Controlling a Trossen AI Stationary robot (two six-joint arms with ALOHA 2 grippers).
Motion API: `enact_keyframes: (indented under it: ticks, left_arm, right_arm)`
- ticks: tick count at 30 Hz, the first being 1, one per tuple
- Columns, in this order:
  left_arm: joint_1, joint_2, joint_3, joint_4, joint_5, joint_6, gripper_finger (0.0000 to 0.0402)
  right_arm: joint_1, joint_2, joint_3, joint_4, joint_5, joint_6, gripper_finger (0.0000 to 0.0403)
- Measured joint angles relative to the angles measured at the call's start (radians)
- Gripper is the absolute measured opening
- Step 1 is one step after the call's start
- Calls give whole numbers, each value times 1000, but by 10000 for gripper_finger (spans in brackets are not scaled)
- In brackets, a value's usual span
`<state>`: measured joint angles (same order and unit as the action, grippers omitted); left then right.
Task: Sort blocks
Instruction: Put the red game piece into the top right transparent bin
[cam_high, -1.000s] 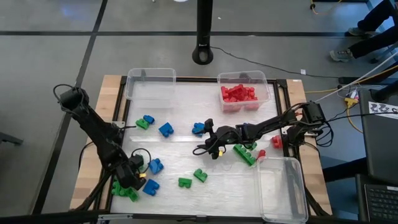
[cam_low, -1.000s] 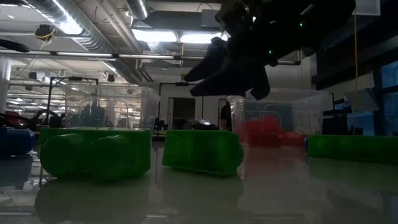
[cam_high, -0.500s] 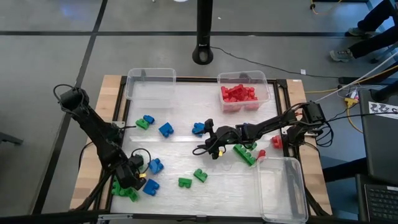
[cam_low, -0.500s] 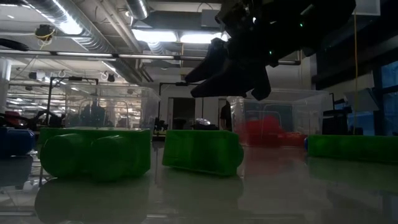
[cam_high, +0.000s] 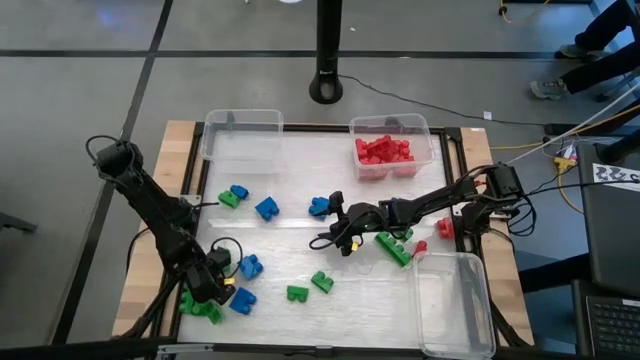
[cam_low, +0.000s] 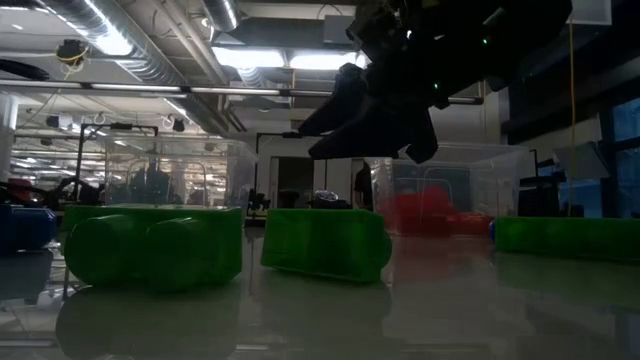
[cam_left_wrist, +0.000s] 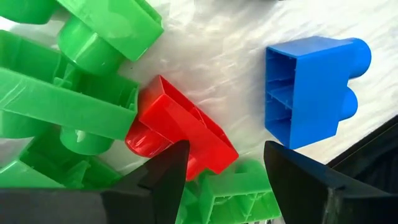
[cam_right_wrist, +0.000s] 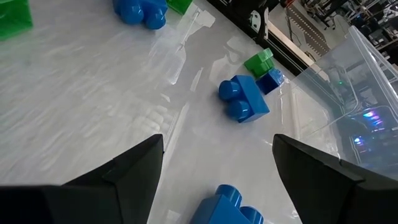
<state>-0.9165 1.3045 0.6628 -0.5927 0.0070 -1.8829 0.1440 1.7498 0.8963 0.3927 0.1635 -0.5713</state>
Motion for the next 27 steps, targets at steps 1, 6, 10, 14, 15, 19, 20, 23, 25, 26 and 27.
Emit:
enact_keyframes:
  ticks: [1, 6, 10, 14, 15, 19, 20, 23, 25, 26, 27]
  left_arm:
    - [0, 0, 0, -2, -1, -1, 205]
    - [10, 0, 1, -37, -53, 35, 205]
    - [54, 0, 1, -54, -111, 163, 205]
    - [117, -1, -1, -71, -177, 362, 205]
    - [136, -5, -1, -73, -184, 415, 205]
    - [183, -38, 26, -142, -187, 566, 205]
    - [188, -46, 43, -165, -188, 593, 205]
    - [185, -63, 81, -228, -186, 682, 205]
    - [178, -63, 80, -276, -182, 762, 205]
    - [176, -63, 80, -273, -183, 803, 205]
    - [172, -64, 75, -265, -184, 842, 205]
  right_arm:
    - [0, 0, 0, -1, 0, -2, 303]
    - [0, 0, 0, -4, 0, -9, 303]
    - [0, 0, 0, -8, 0, -9, 303]
    - [0, 0, 0, -8, 0, -17, 303]
    - [0, 0, 0, -8, 0, -17, 303]
    - [0, 0, 0, -10, 0, -17, 303]
    - [0, 0, 0, -13, 0, -17, 303]
    - [0, 0, 0, -25, 0, -17, 303]
    - [0, 0, 0, -27, 0, -17, 303]
    - [0, 0, 0, -28, 0, -16, 303]
    - [0, 0, 0, -28, 0, -13, 303]
